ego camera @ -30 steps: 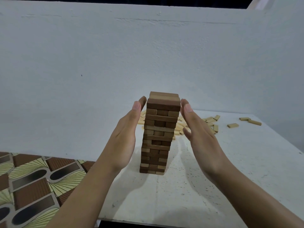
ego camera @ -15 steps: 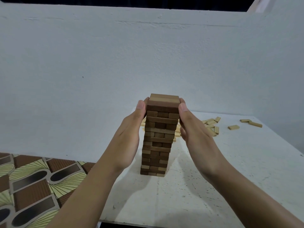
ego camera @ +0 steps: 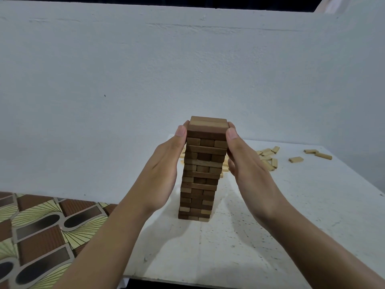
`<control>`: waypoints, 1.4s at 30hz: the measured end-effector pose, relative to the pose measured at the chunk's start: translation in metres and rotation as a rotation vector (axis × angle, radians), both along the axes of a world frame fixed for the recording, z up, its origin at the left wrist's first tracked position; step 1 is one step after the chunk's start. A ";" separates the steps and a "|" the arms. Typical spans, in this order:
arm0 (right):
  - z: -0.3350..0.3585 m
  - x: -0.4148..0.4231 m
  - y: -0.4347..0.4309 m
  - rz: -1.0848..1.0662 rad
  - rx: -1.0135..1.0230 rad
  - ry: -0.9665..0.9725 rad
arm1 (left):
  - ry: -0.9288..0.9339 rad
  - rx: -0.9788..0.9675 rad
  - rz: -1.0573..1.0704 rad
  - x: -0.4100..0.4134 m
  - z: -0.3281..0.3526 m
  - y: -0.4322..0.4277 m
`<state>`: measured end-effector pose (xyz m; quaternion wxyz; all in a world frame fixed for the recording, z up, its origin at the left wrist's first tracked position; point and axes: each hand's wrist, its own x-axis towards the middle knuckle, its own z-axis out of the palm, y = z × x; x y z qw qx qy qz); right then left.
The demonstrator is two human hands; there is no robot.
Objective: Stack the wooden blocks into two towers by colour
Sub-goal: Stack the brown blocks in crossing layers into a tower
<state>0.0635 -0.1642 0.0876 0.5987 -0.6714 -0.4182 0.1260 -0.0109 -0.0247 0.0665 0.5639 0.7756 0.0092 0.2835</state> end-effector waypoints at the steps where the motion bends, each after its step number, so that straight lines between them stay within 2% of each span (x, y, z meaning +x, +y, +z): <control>1: -0.001 0.001 -0.001 -0.005 0.003 0.003 | 0.002 0.000 0.003 0.000 0.000 0.001; 7: -0.012 0.012 -0.004 -0.062 -0.002 0.042 | 0.072 0.010 0.045 0.003 -0.008 0.010; 15: -0.032 0.046 -0.010 -0.247 0.039 0.119 | 0.090 -0.116 0.131 0.006 -0.021 0.027; 22: -0.039 0.066 -0.019 -0.334 0.061 0.209 | 0.088 -0.122 0.307 0.011 -0.031 0.031; 31: -0.050 0.099 -0.028 -0.332 -0.085 0.127 | 0.198 -0.079 0.396 0.014 -0.040 0.047; 42: -0.040 0.121 -0.027 -0.284 -0.028 0.079 | 0.119 -0.004 0.342 0.024 -0.025 0.060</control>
